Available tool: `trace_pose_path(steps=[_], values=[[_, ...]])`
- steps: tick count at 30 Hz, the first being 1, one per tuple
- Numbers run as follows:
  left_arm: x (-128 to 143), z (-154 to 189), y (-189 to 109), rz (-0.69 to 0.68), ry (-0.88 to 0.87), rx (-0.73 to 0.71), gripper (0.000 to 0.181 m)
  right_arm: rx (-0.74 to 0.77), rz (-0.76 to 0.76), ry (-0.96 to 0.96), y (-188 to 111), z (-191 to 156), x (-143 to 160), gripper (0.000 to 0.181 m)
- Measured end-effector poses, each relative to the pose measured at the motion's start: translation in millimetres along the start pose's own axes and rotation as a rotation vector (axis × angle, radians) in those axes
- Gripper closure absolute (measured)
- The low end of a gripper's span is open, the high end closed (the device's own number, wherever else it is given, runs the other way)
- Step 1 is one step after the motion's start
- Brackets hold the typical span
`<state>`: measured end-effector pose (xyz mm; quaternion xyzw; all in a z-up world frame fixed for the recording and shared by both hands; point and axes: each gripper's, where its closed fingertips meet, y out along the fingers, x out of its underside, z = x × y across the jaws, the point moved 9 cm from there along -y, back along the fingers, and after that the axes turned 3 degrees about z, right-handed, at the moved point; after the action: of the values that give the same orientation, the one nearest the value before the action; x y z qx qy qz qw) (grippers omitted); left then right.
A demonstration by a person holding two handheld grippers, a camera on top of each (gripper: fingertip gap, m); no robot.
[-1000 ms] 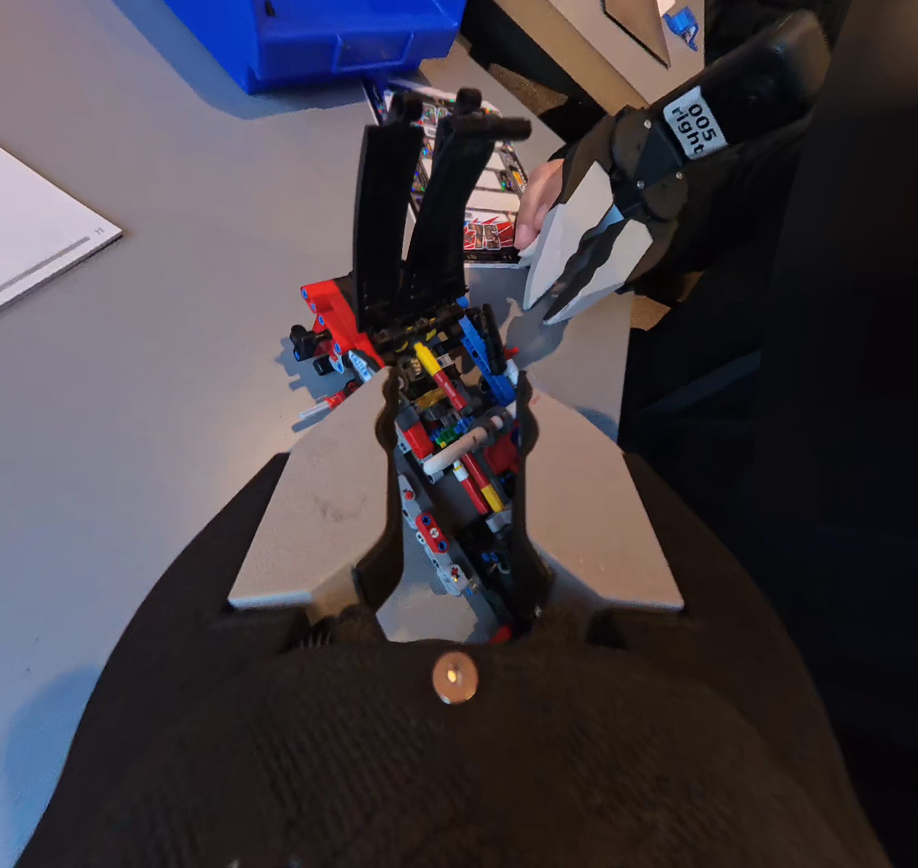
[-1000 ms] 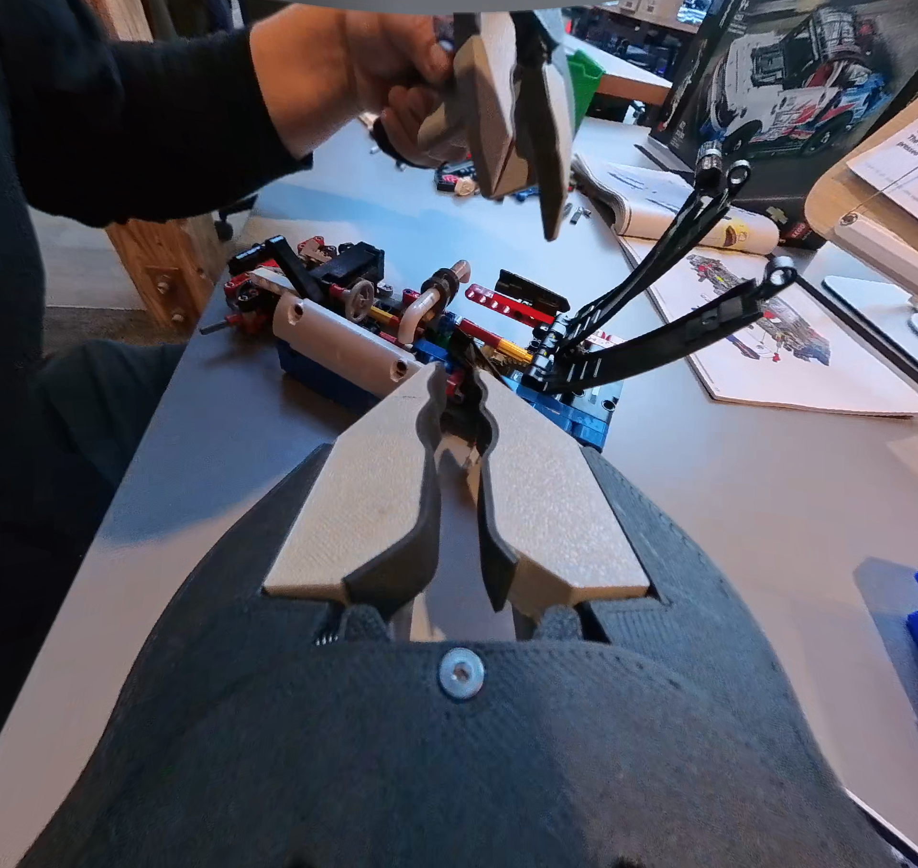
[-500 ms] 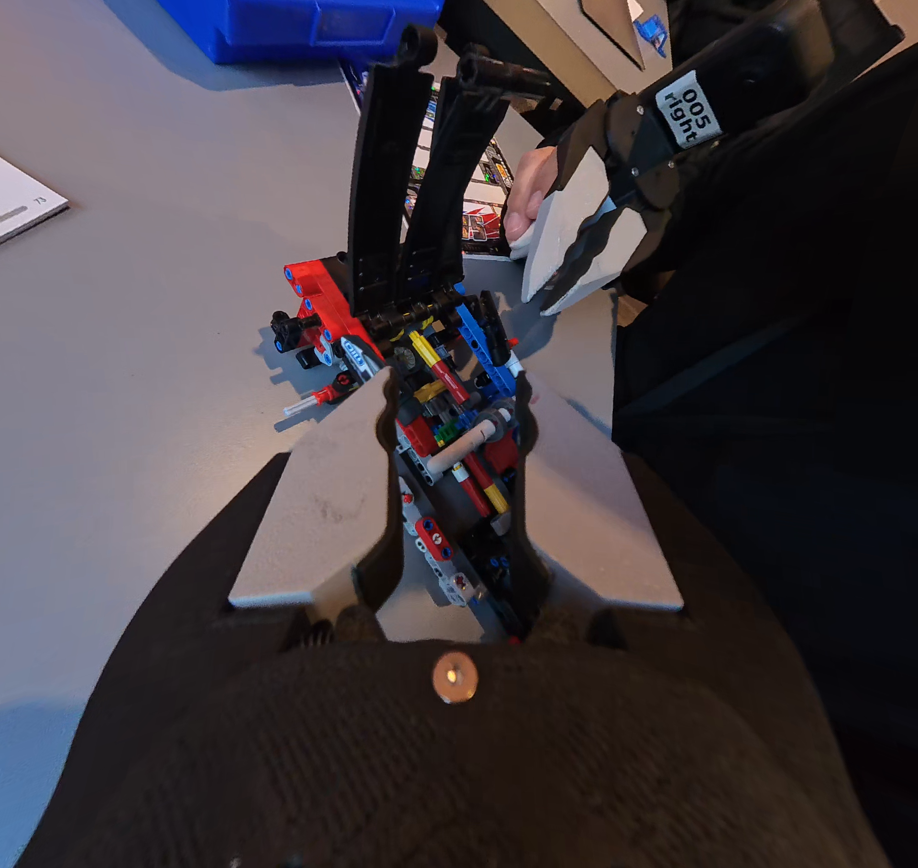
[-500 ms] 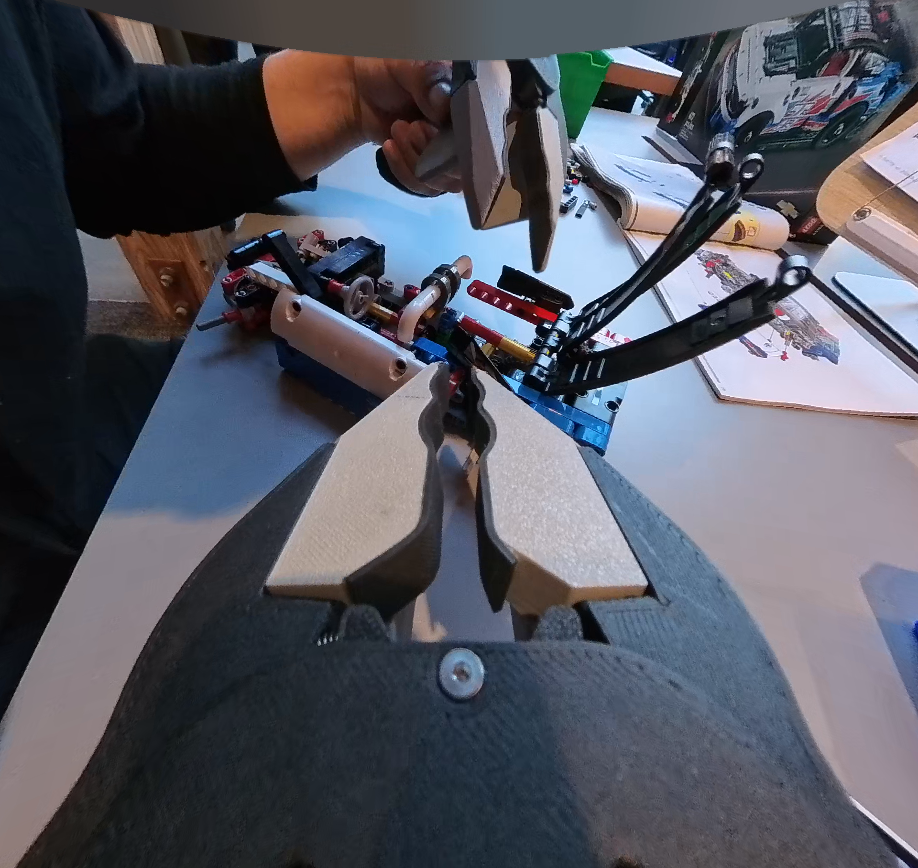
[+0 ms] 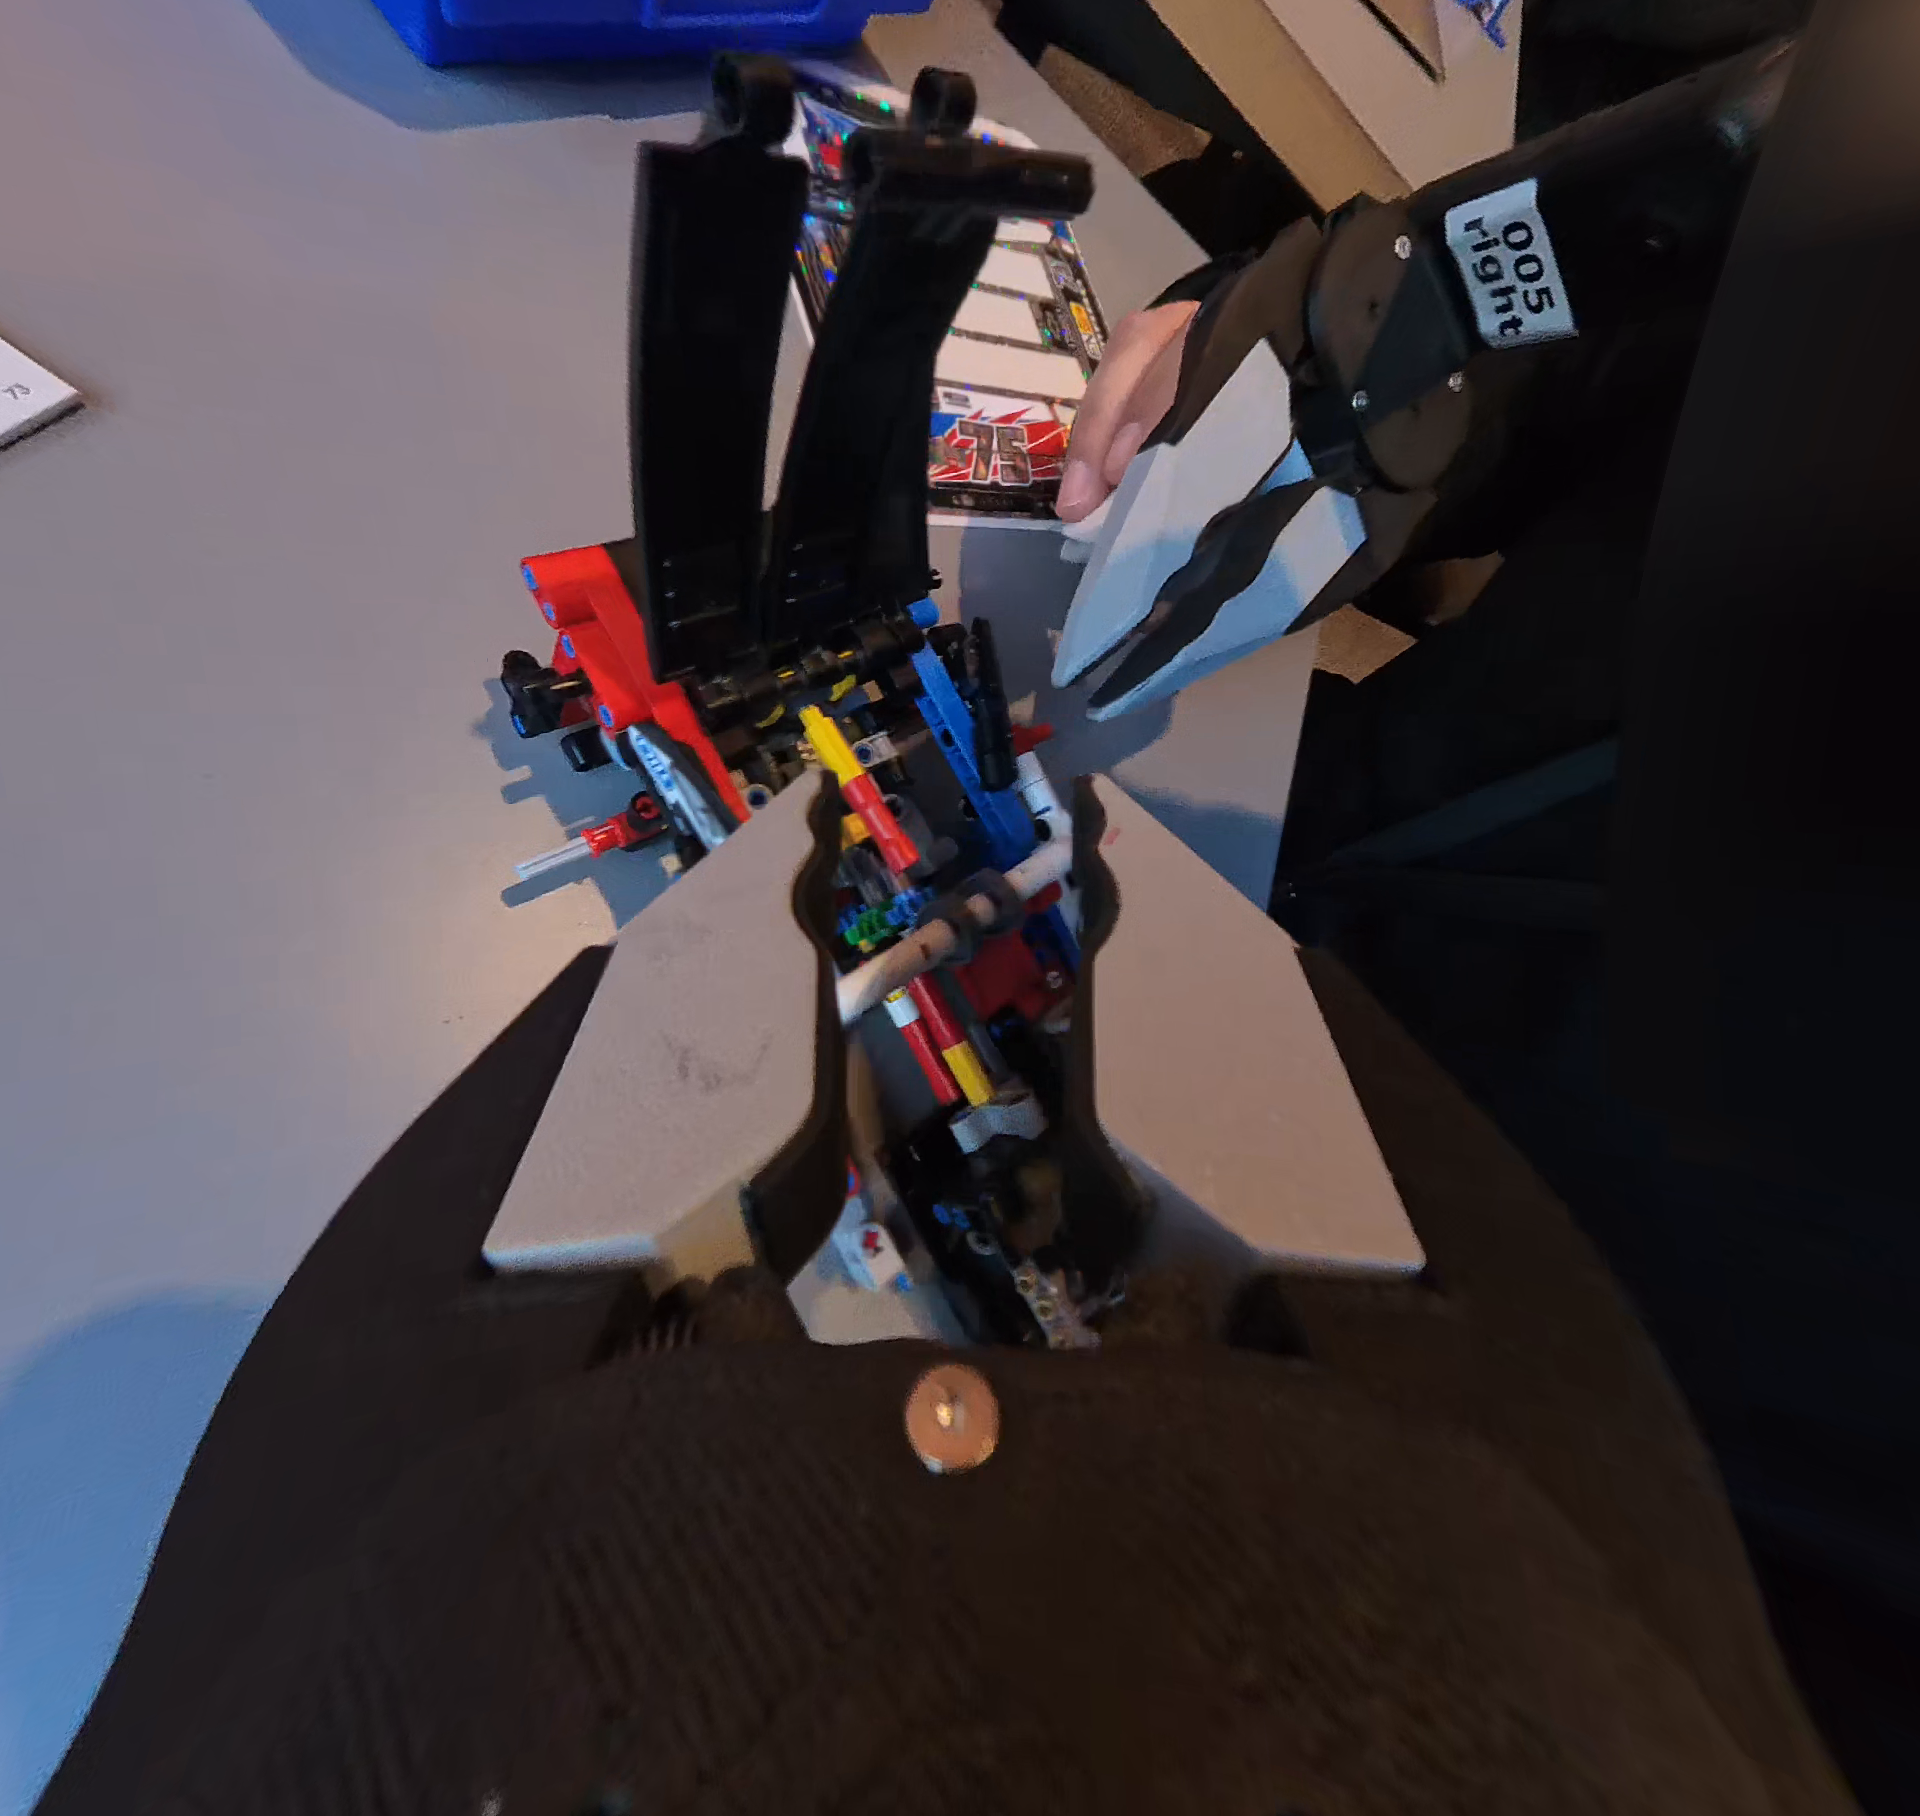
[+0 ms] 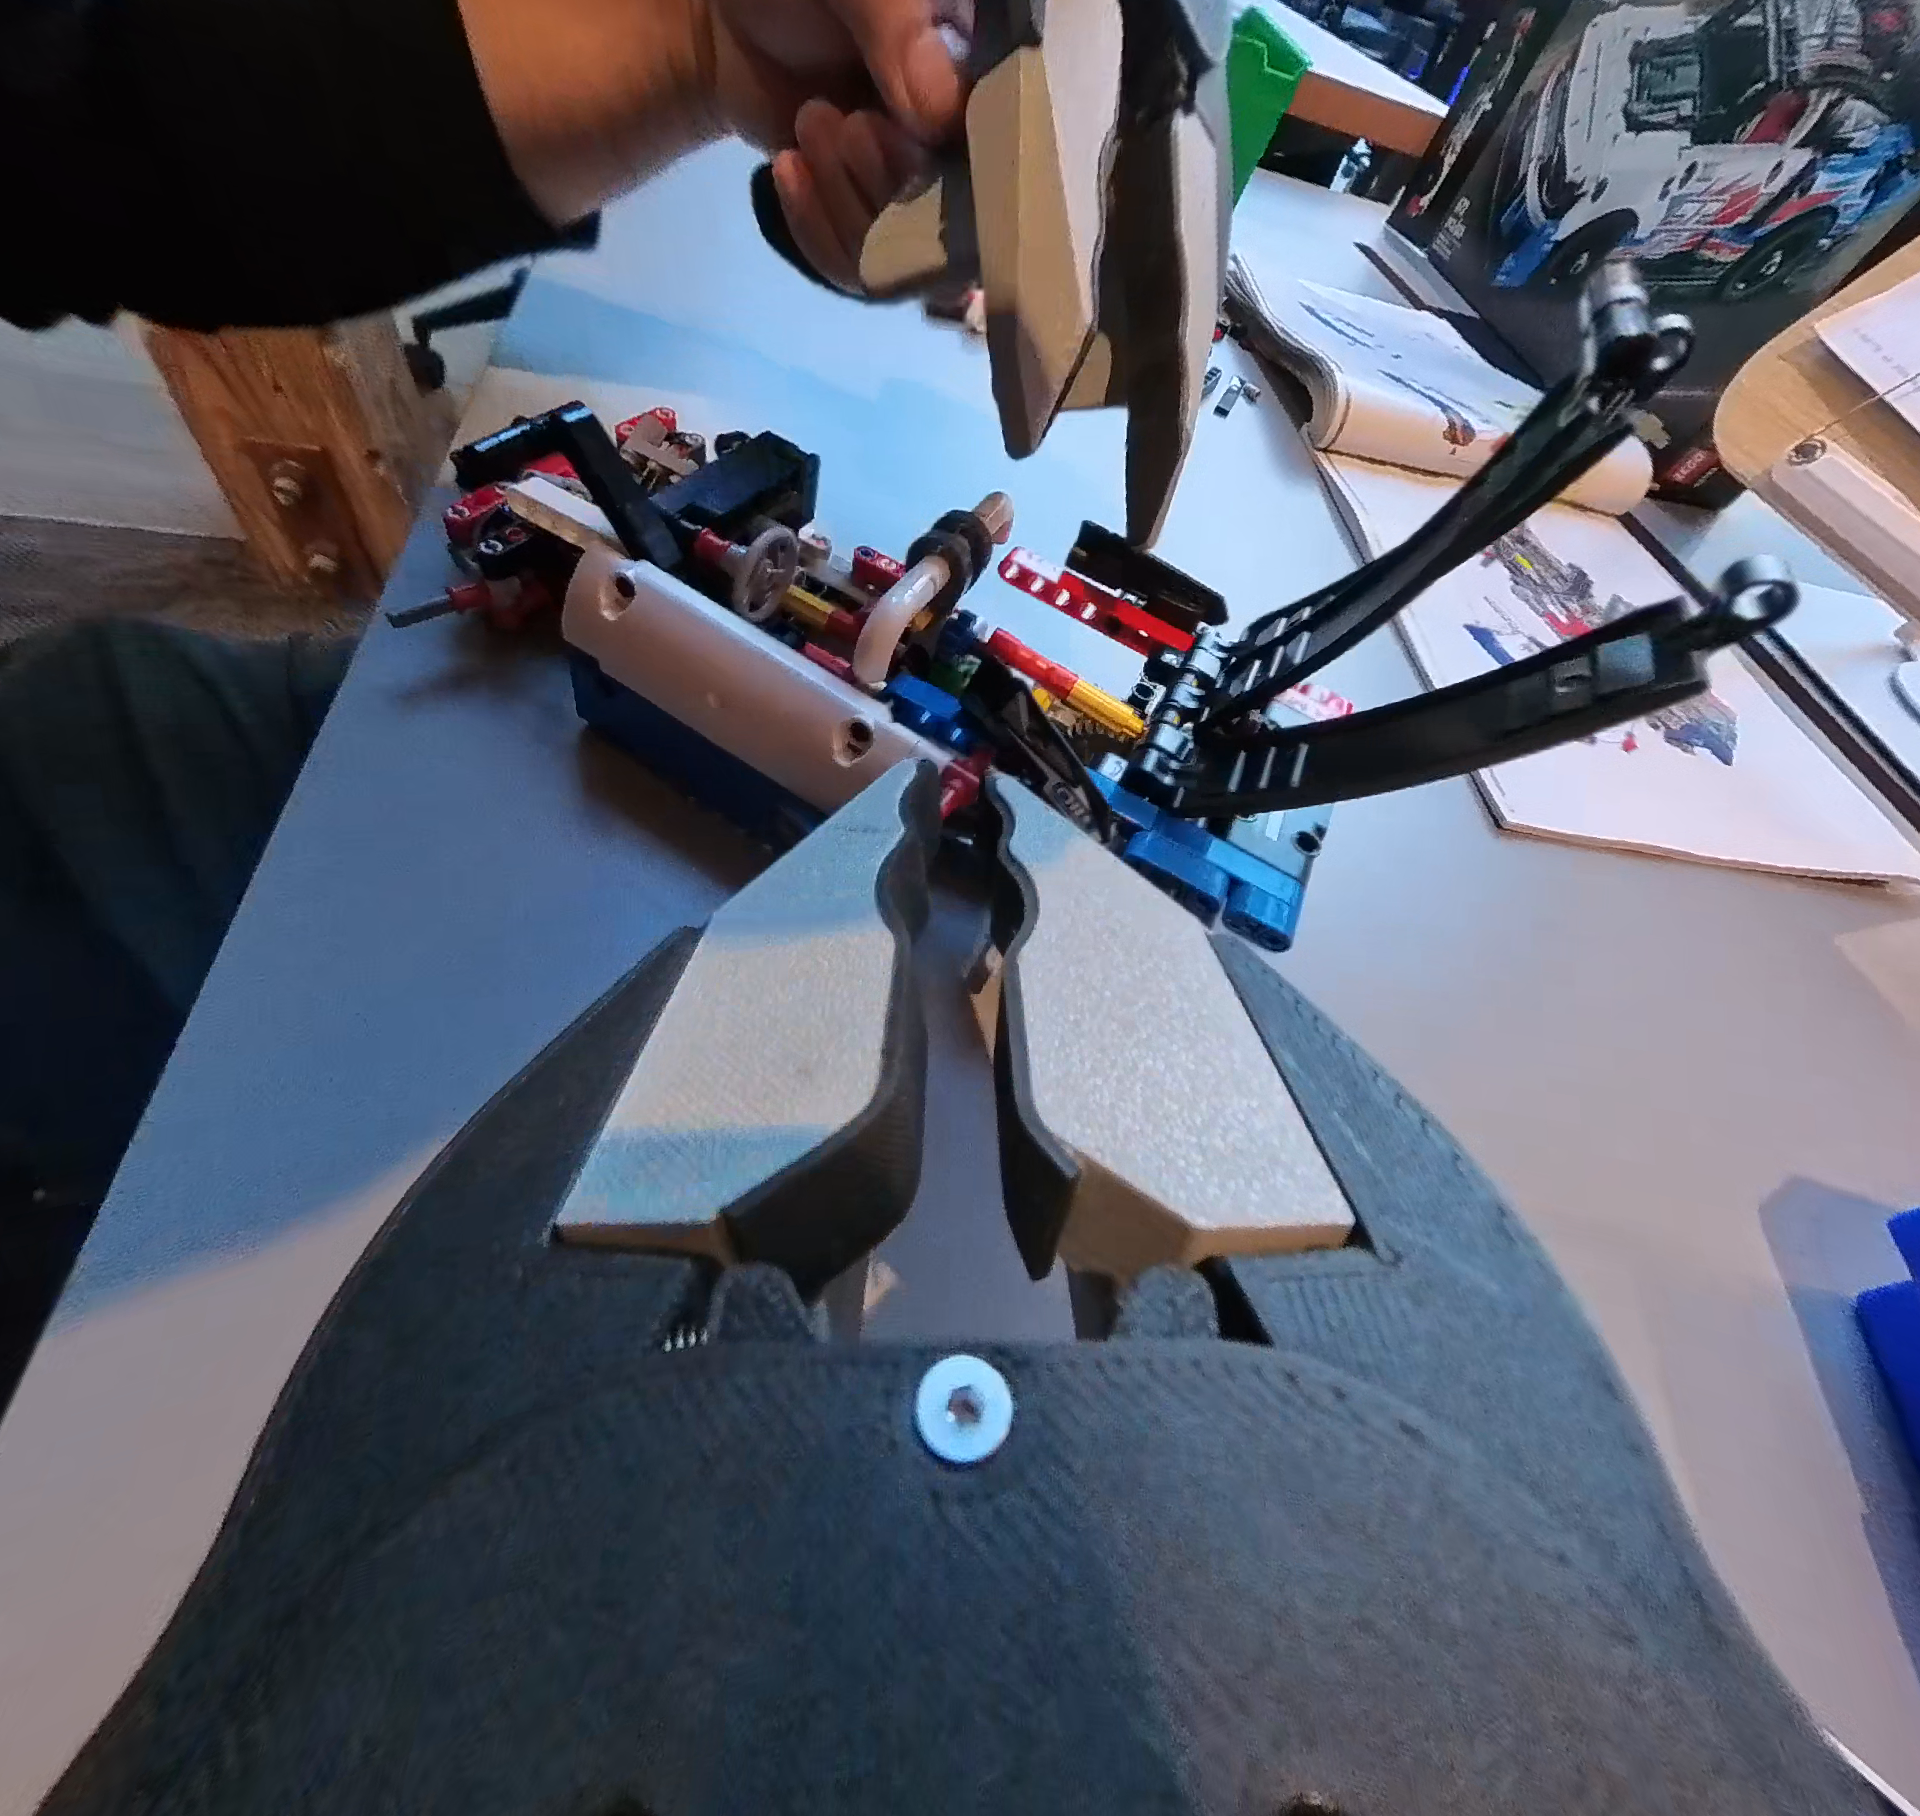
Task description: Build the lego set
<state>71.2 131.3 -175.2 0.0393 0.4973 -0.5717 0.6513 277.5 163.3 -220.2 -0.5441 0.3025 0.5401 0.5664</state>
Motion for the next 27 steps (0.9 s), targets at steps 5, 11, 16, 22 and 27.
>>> trace_pose_path(steps=[5, 11, 16, 22, 27], values=[[-4, 16, 8, -0.07, -0.015, -0.056, 0.145, 0.011, -0.037, -0.017, 1, -4, 1, 0.178], [-5, 23, 31, -0.208, -0.047, -0.098, 0.148, 0.033, -0.075, -0.024, 1, -5, 3, 0.177], [-4, 21, 48, -0.348, -0.05, -0.167, 0.151, 0.043, -0.102, -0.043, 4, -6, 4, 0.177], [-4, 19, 54, -0.41, -0.068, -0.172, 0.162, 0.048, -0.108, -0.056, 7, -8, 3, 0.178], [-5, 16, 54, -0.424, -0.099, -0.16, 0.168, 0.052, -0.129, -0.061, 12, -7, 3, 0.178]])
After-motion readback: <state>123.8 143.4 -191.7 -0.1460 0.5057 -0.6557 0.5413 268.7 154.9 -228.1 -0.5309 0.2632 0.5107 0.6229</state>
